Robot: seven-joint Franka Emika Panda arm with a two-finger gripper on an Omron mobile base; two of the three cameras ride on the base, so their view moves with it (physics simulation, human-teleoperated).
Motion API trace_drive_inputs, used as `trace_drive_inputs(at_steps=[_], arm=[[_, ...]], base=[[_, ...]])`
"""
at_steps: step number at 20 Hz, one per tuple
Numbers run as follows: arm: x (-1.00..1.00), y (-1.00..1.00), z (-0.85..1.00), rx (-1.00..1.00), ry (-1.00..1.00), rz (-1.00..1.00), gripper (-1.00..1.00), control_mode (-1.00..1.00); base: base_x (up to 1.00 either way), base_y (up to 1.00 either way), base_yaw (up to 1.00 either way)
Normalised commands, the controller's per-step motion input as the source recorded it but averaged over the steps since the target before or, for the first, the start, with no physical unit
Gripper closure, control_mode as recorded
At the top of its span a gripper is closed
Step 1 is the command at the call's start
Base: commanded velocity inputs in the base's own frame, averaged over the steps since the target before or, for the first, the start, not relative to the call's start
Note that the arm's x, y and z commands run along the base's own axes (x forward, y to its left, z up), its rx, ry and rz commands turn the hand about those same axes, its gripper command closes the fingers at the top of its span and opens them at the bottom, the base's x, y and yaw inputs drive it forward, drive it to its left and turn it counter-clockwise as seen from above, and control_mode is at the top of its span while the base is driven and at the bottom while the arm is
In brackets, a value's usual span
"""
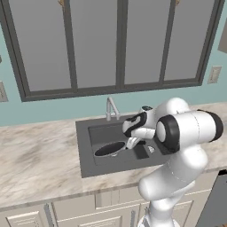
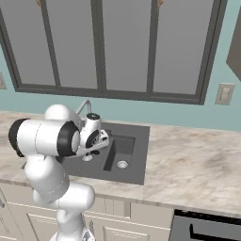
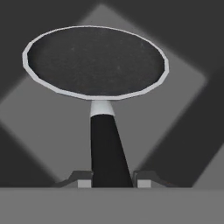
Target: Move the pot and pan from the stove into the sink.
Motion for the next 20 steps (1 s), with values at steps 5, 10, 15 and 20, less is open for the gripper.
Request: trace_drive_inputs(at_steps=[5,10,15,20], arm=[[0.01,0.01,0.0,0.0,0.0,-0.01,-1.0,-1.0],[-0.05,0.02,0.48,0.04,0.0,-0.05,-1.0,-1.0],[-0.33,-0.04,0.9,0.08,0.0,-0.02,-1.0,-1.0],[-0.48,-0.05,0.97,0.04,0.08,-0.02,-1.0,-1.0]], base=[[0.0,0.0,0.0],[0.0,0.0,0.0],[0.0,0.0,0.0],[0.0,0.0,0.0]])
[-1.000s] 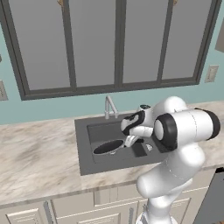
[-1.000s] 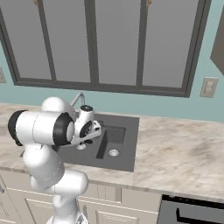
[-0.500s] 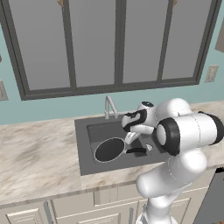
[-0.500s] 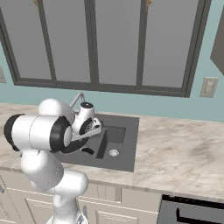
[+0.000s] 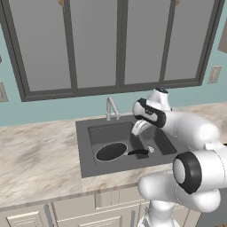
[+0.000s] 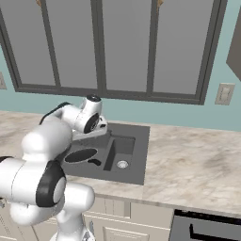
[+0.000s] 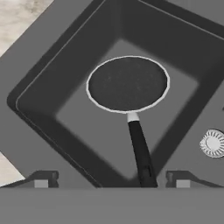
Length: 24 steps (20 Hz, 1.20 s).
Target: Move the pot and pan from the stove into the sink.
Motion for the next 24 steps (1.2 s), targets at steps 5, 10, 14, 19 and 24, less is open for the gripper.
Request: trace_drive_inputs(at_steps=[5,10,14,19,24], arm=[[-0.53,-0.08,0.95,0.0,0.17,-0.03,-1.0,-1.0],[-0.68,-0.16,0.77,0.0,0.15,-0.02,-1.0,-1.0],[-0.97,-0.32,0.45,0.0,0.05,0.0,-1.0,-1.0],[-1.0,-0.33,0.12,-0.01,-0.04,0.0,-1.0,-1.0],[-1.0,-0.34,0.0,-0.03,-0.18,0.02,-1.0,-1.0]], base=[[0.0,0.0,0.0],[0.0,0.0,0.0],[0.0,0.0,0.0],[0.0,0.0,0.0],[0.0,0.0,0.0]])
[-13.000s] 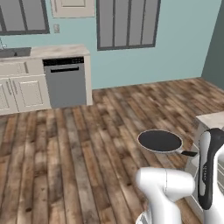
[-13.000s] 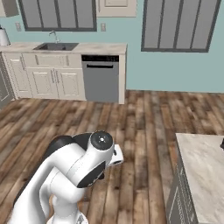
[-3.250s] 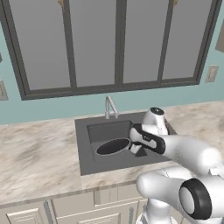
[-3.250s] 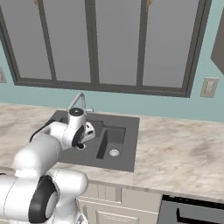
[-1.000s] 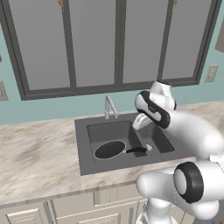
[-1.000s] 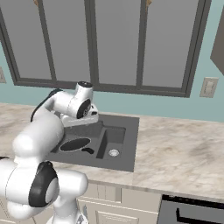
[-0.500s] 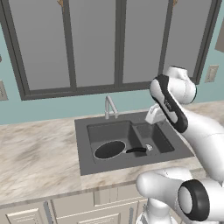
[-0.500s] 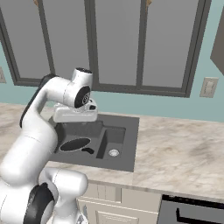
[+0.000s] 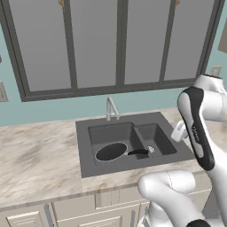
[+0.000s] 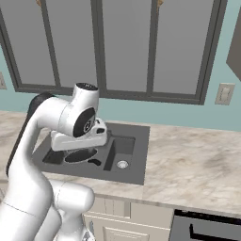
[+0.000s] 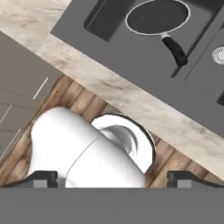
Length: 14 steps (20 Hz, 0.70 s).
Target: Move the pot and pan from the stove into the sink.
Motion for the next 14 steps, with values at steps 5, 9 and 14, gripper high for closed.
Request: trace_drive_inputs(at_steps=[5,9,14], arm=[[-0.85,-0.11,-0.04,-0.07,-0.41,-0.01,-1.0,-1.0],[-0.29,0.19,-0.02,-0.12,-0.5,-0.13,-1.0,-1.0],[-0.08,0.07,0.0,0.0,-0.16,-0.05,-1.0,-1.0]], base=[[0.0,0.0,0.0],[0.0,0.0,0.0],[0.0,0.0,0.0]])
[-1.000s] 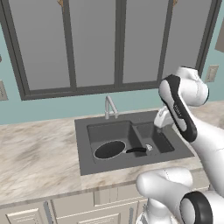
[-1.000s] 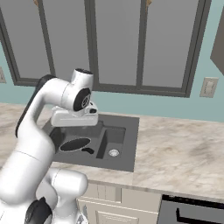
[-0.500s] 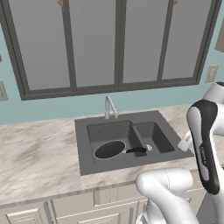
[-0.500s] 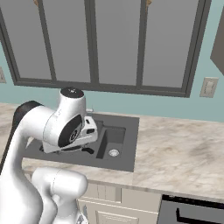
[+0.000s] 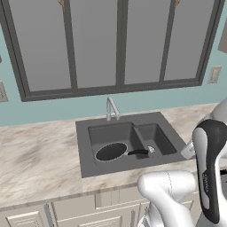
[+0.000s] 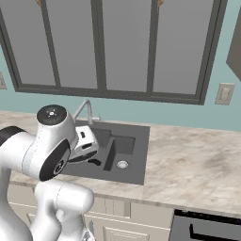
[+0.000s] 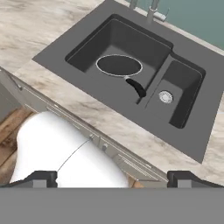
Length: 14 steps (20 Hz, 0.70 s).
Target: Move the pot and pan from the stove into the sink.
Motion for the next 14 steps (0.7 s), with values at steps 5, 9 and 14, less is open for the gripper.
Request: trace_drive_inputs(at_steps=[5,9,14], arm=[[-0.06,0.0,-0.03,-0.01,-0.01,0.0,-1.0,1.0],[0.0,0.0,0.0,0.0,0.0,0.0,-1.0,1.0],[0.0,0.0,0.0,0.0,0.0,0.0,-1.0,1.0]], base=[[-0.12,-0.03,0.0],[-0.82,-0.3,0.03],[-0.79,-0.38,0.01]])
